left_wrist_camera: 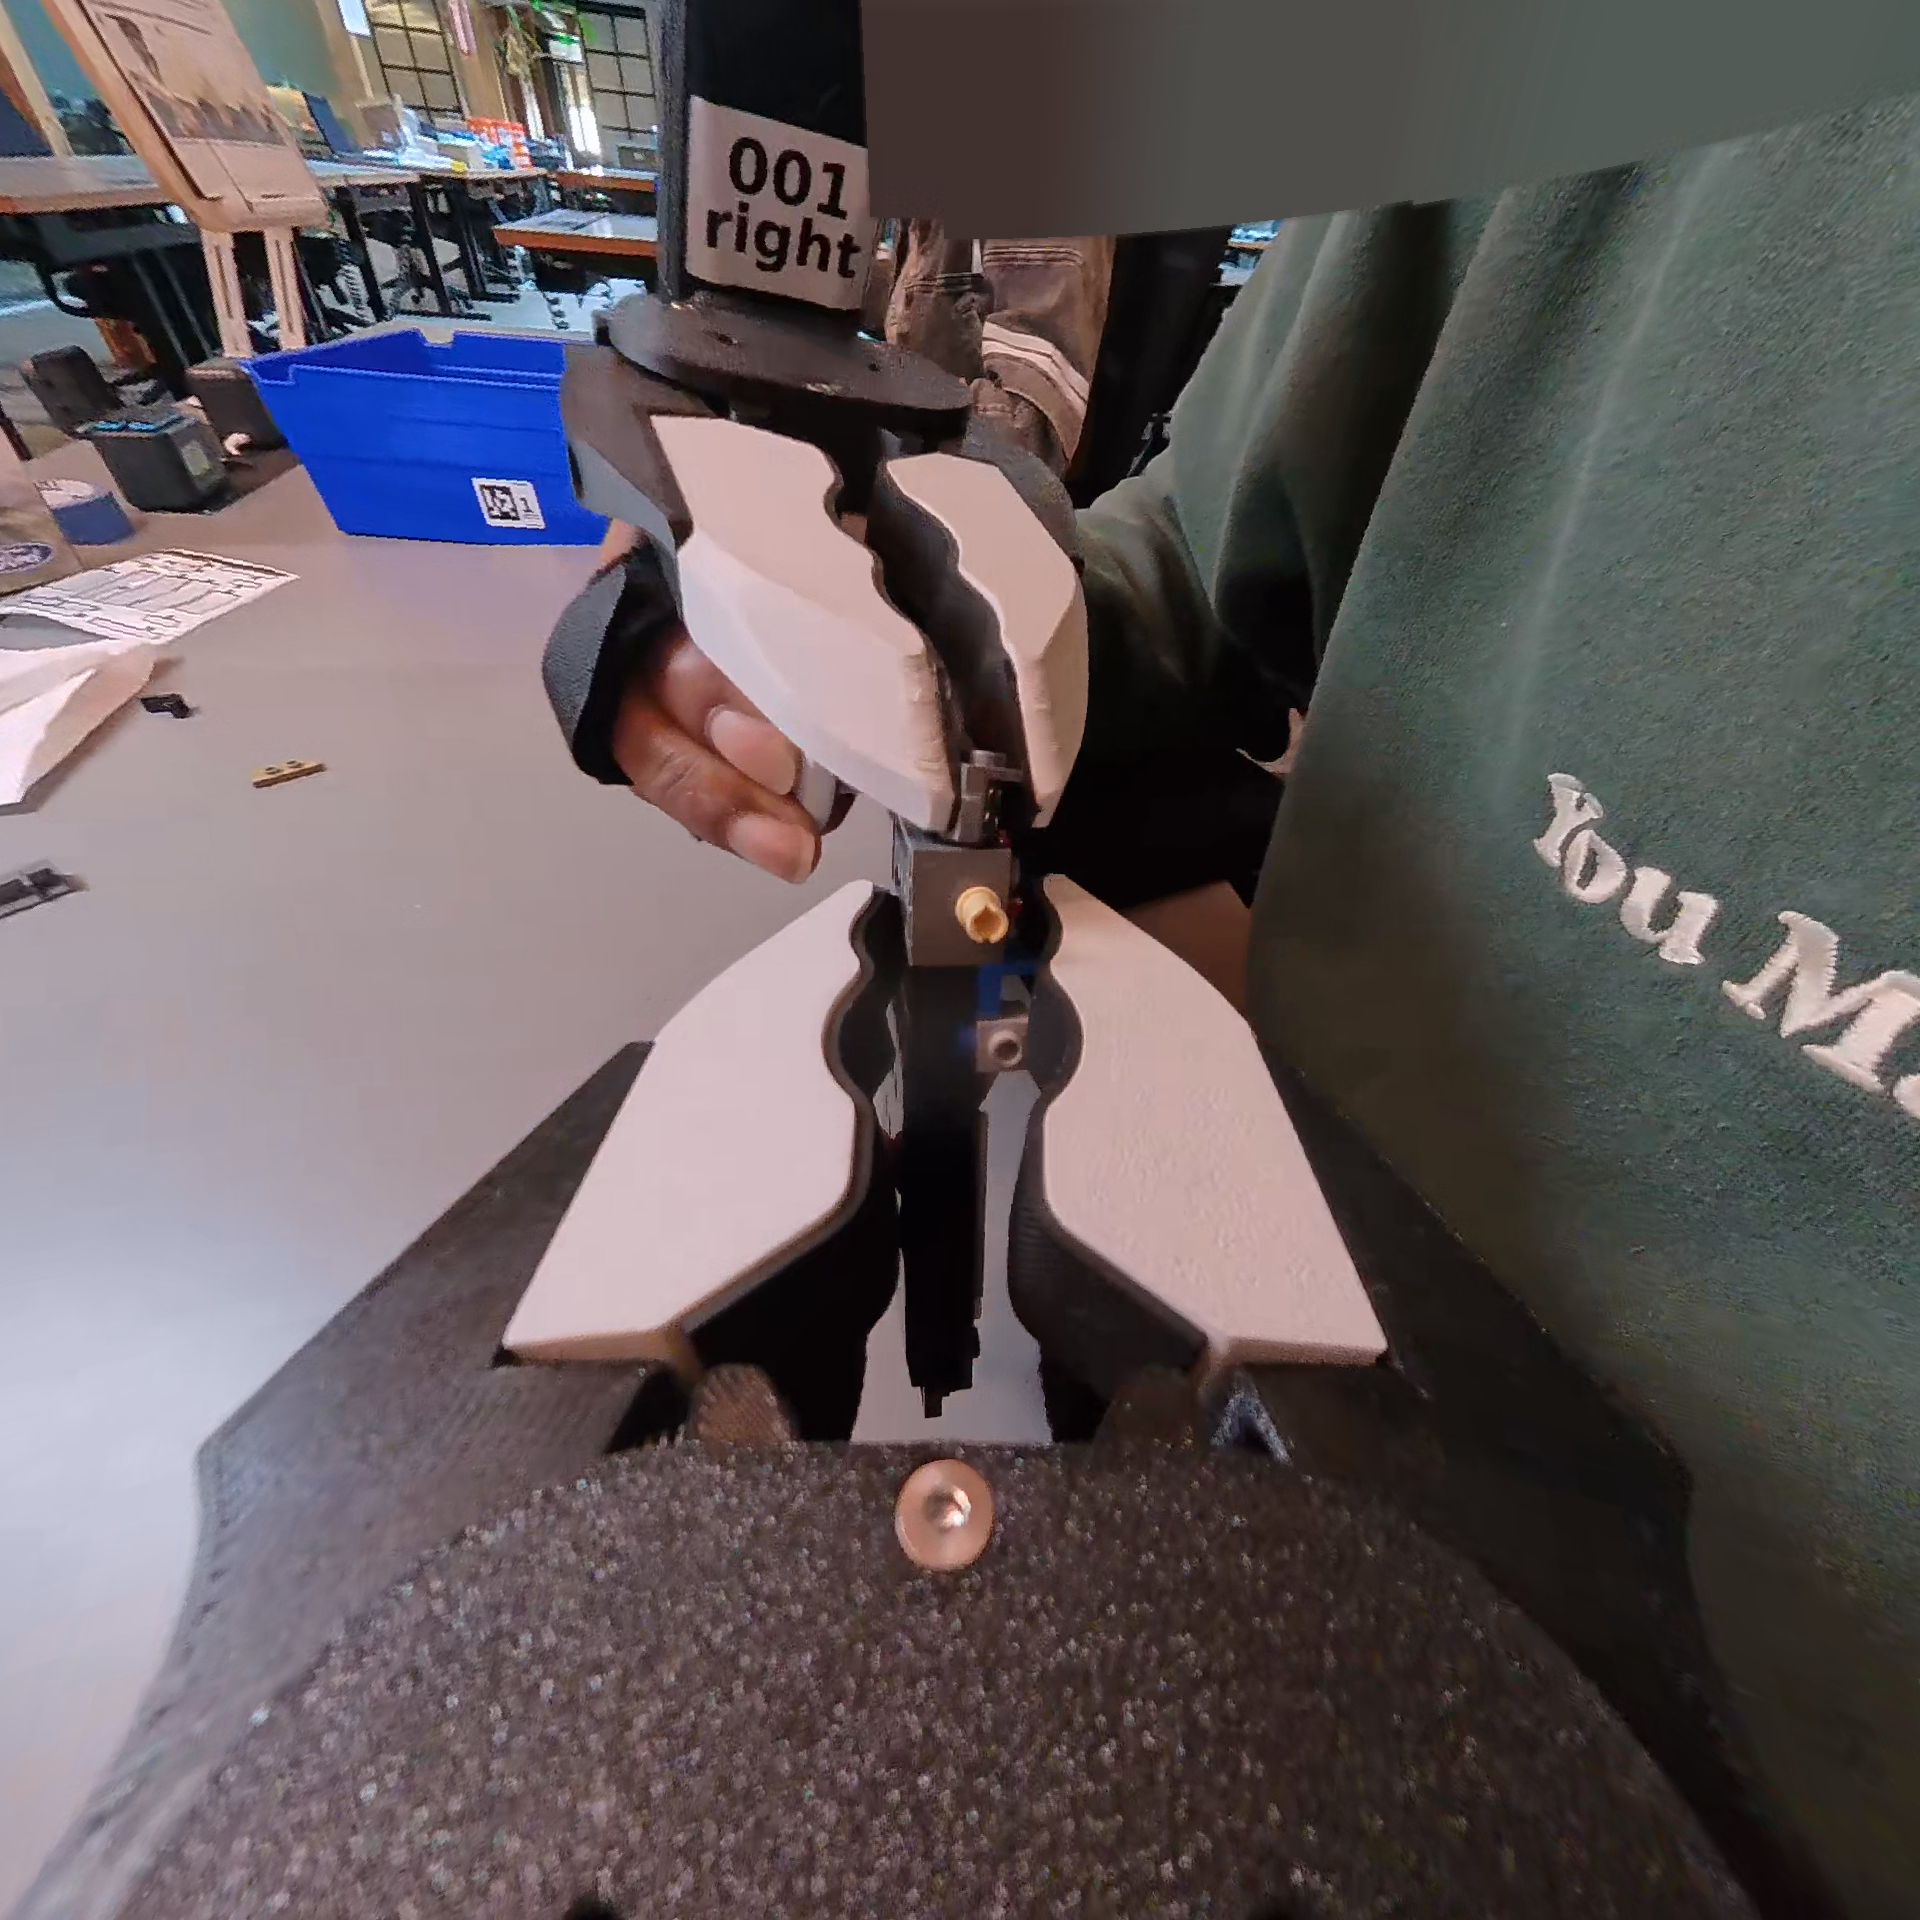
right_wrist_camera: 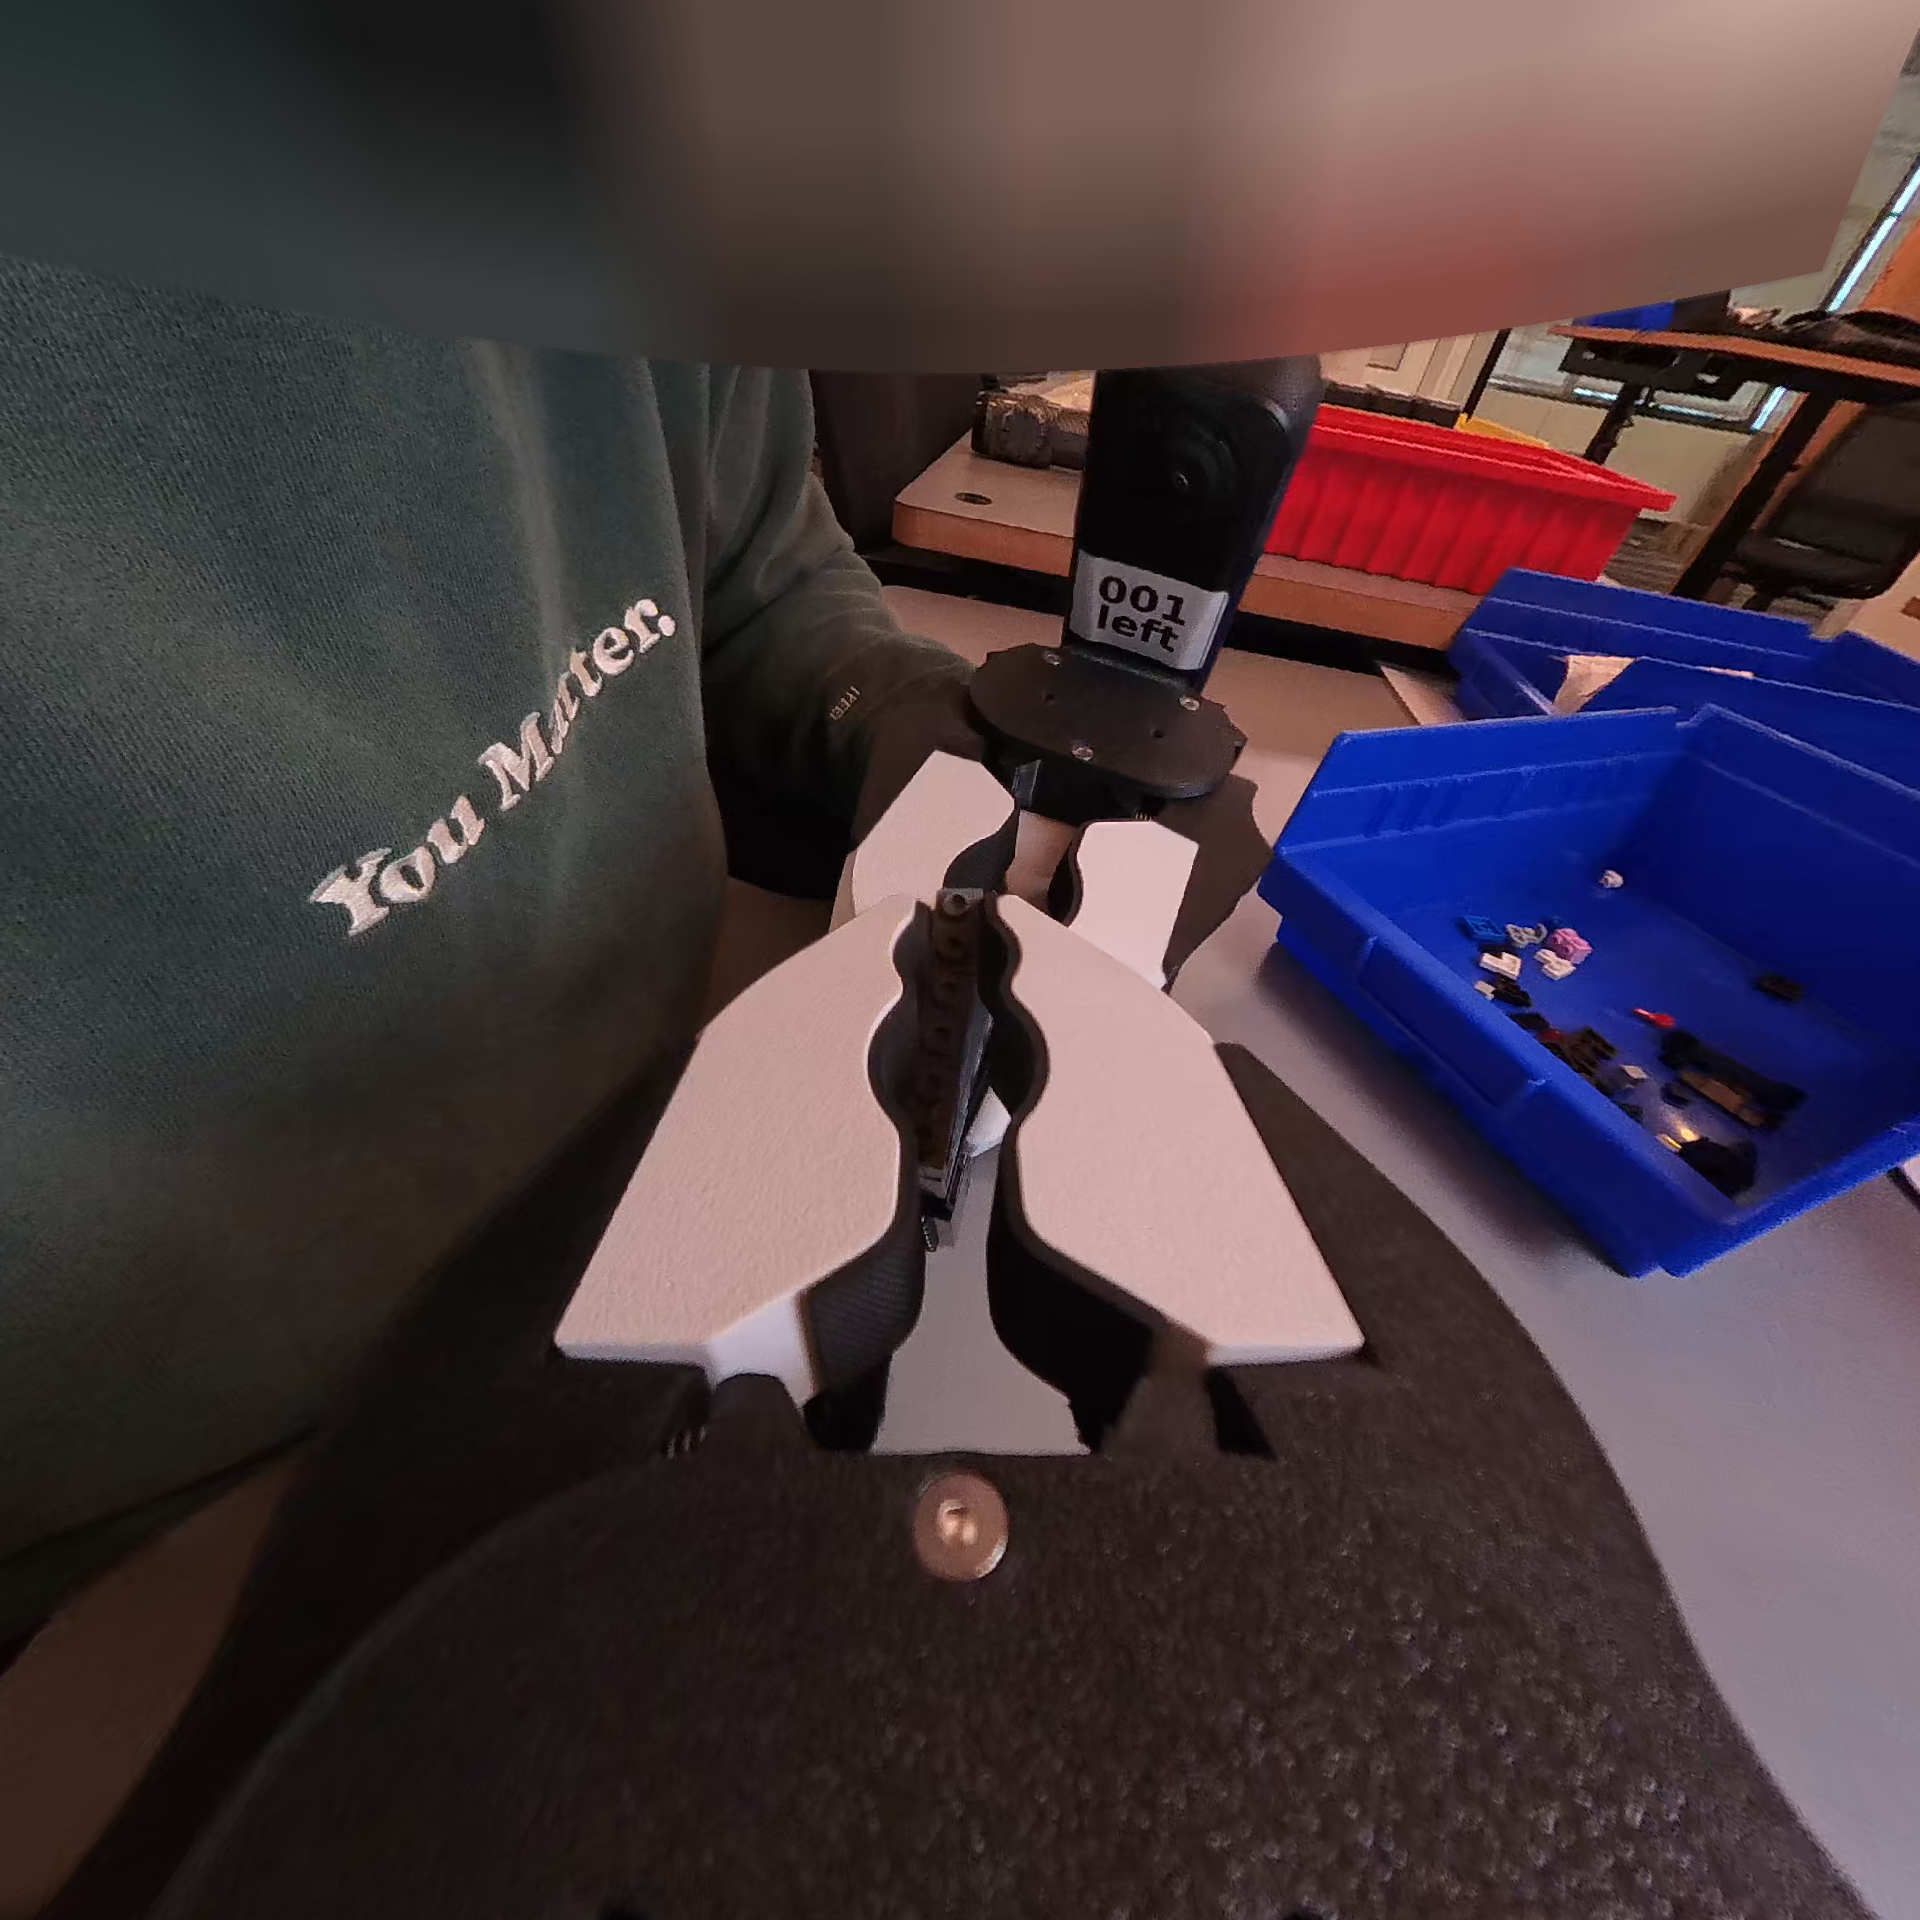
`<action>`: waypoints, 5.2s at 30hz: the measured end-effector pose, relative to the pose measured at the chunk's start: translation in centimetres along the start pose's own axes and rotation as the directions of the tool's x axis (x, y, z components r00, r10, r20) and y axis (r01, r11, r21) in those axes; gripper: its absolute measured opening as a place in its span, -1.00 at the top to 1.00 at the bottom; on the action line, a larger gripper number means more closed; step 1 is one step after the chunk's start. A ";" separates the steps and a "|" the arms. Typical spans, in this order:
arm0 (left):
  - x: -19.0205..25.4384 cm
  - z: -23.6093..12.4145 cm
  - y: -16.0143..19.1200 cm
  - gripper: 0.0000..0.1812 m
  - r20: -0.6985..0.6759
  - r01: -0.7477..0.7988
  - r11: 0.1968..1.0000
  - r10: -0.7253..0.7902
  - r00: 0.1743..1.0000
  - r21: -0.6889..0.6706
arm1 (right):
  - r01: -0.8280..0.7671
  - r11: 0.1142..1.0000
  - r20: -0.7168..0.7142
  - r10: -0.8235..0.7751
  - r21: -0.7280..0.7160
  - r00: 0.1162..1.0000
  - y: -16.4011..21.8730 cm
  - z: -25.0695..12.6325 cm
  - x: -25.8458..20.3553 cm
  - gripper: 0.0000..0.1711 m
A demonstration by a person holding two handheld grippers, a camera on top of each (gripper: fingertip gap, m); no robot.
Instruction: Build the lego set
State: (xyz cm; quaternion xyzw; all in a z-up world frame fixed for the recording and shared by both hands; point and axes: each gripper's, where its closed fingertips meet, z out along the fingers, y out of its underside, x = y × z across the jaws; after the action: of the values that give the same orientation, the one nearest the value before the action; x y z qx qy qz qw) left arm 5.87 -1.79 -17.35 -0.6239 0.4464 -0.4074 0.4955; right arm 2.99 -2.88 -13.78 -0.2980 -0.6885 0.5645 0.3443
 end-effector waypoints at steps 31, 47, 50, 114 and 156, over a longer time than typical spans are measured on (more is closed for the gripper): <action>-4.4 -1.4 1.2 0.76 0.340 -0.433 0.839 0.534 0.774 -0.330 | 0.164 0.956 -0.161 -0.206 -0.242 0.965 2.1 -0.6 1.8 0.89; -2.0 0.1 2.3 0.77 0.172 -0.254 0.947 0.289 0.942 -0.198 | 0.019 0.992 0.004 -0.019 -0.128 1.000 2.7 -0.8 0.1 0.91; -2.7 -0.2 2.4 0.76 0.209 -0.269 0.936 0.316 0.925 -0.227 | -0.023 0.993 -0.032 0.019 -0.119 0.999 2.8 -0.8 0.9 0.91; -4.6 -1.2 5.3 0.79 0.006 0.566 0.818 -0.568 0.823 -0.107 | -0.700 0.714 0.015 0.700 0.015 0.714 6.9 -0.6 5.9 0.87; -8.6 -2.9 3.2 0.80 0.462 0.164 0.978 -0.089 0.883 -0.127 | -0.292 0.945 -0.422 0.208 -0.145 0.882 4.1 -1.4 9.2 0.54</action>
State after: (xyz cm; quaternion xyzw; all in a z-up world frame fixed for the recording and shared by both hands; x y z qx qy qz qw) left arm 0.27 5.42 -20.58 -0.7677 0.3082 -0.2445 0.5059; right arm -1.17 6.06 -16.32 -0.5279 -0.6129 0.4574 0.3695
